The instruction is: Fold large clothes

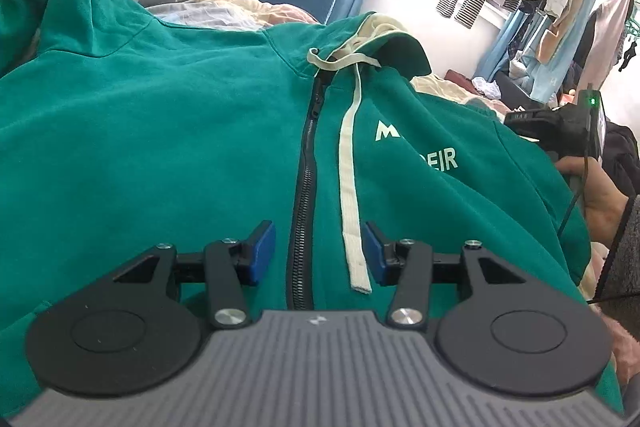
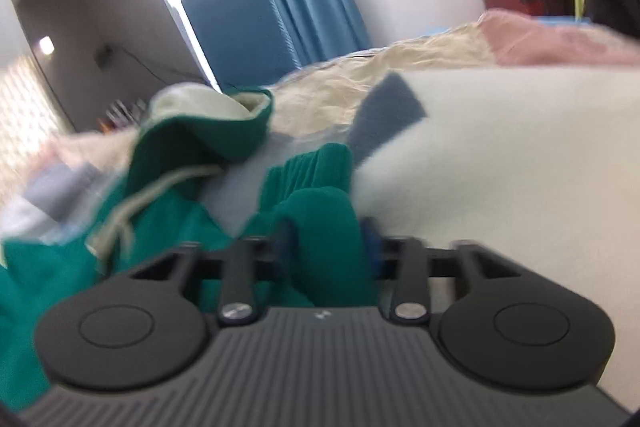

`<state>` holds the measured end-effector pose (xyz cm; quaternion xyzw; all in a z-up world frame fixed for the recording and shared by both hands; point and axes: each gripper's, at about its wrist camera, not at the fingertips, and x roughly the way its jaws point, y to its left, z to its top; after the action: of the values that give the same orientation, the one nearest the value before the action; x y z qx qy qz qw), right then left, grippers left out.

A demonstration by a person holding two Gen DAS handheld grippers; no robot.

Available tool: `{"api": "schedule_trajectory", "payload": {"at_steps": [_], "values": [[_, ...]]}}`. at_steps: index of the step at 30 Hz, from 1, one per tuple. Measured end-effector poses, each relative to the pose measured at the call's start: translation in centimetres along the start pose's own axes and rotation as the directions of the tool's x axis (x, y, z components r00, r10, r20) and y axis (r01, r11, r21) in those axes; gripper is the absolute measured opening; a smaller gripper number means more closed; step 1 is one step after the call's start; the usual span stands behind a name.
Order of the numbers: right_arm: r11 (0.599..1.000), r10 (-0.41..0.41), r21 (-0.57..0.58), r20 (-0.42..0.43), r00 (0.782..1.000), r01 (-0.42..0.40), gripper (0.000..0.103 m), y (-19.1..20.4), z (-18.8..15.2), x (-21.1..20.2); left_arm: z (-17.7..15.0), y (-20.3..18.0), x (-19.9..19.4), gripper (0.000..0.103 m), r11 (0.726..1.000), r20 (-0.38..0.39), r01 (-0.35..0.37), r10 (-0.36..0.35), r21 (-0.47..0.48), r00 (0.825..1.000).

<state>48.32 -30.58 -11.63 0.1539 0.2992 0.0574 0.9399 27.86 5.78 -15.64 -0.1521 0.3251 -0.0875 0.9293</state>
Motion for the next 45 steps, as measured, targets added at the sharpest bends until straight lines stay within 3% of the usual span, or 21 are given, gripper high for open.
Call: {"api": "schedule_trajectory", "payload": {"at_steps": [3,8,12,14,18,22,25,29,33,35,38,39,42,43,45], "values": [[0.999,-0.024,-0.021,0.037,0.999,0.025,0.014,0.2,0.4,-1.9,0.0,0.0,-0.7,0.054,1.000,0.014,-0.009,0.009,-0.004,1.000],[0.992,-0.075,-0.095,0.140,0.987,0.089,0.010,1.8,1.0,-7.3,-0.3,-0.1,-2.8,0.054,0.999,0.040,-0.026,0.028,-0.040,0.999],[0.967,-0.149,-0.173,0.217,0.965,0.189,0.009,2.9,1.1,-12.5,0.0,-0.3,-4.3,0.054,0.999,0.065,-0.024,0.027,-0.044,0.998],[0.961,-0.183,-0.160,0.254,0.950,0.227,0.009,2.8,1.5,-15.0,-0.1,-0.6,-5.5,0.054,0.999,0.087,-0.029,0.032,-0.032,0.996],[0.941,-0.285,-0.076,0.354,0.891,0.331,0.008,1.0,3.6,-20.5,-0.3,-0.7,-7.4,0.054,0.999,0.111,-0.039,0.042,-0.024,0.993],[0.879,-0.453,0.056,0.405,0.794,0.473,0.008,-1.7,6.3,-26.2,-0.3,-0.7,-8.5,0.054,0.999,0.128,-0.048,0.050,-0.025,0.990],[0.812,-0.580,0.200,0.380,0.721,0.548,0.009,-4.3,7.3,-29.4,-0.3,-0.8,-8.9,0.054,0.998,0.140,-0.054,0.056,-0.021,0.989],[0.759,-0.648,0.357,0.344,0.679,0.544,0.009,-7.8,5.8,-31.2,-0.6,-0.8,-9.0,0.054,0.998,0.137,-0.064,0.066,-0.015,0.988],[0.722,-0.659,0.507,0.298,0.690,0.471,0.009,-11.1,0.4,-30.1,-0.5,-0.5,-8.8,0.054,0.997,0.122,-0.064,0.067,-0.034,0.990],[0.677,-0.693,0.543,0.245,0.678,0.497,0.009,-12.3,-2.6,-29.6,-0.5,-0.4,-8.7,0.054,0.997,0.119,-0.062,0.066,-0.037,0.991],[0.608,-0.716,0.607,0.141,0.683,0.512,0.010,-15.0,-6.8,-28.3,-0.5,-0.3,-8.6,0.054,0.997,0.103,-0.063,0.066,-0.035,0.992],[0.586,-0.716,0.622,0.098,0.691,0.519,0.010,-16.0,-7.7,-27.9,-0.5,-0.3,-8.5,0.054,0.997,0.097,-0.063,0.067,-0.037,0.993],[0.538,-0.657,0.686,-0.022,0.753,0.490,0.012,-18.6,-9.4,-27.3,-0.5,-0.2,-8.2,0.054,0.997,0.077,-0.063,0.066,-0.045,0.995],[0.529,-0.645,0.697,-0.040,0.763,0.484,0.012,-18.9,-9.7,-27.1,-0.4,-0.1,-8.1,0.054,0.997,0.073,-0.059,0.063,-0.046,0.995],[0.528,-0.649,0.690,-0.047,0.759,0.494,0.013,-18.3,-9.8,-27.0,-0.3,-0.2,-8.1,0.054,0.997,0.072,-0.062,0.065,-0.048,0.995]]}}
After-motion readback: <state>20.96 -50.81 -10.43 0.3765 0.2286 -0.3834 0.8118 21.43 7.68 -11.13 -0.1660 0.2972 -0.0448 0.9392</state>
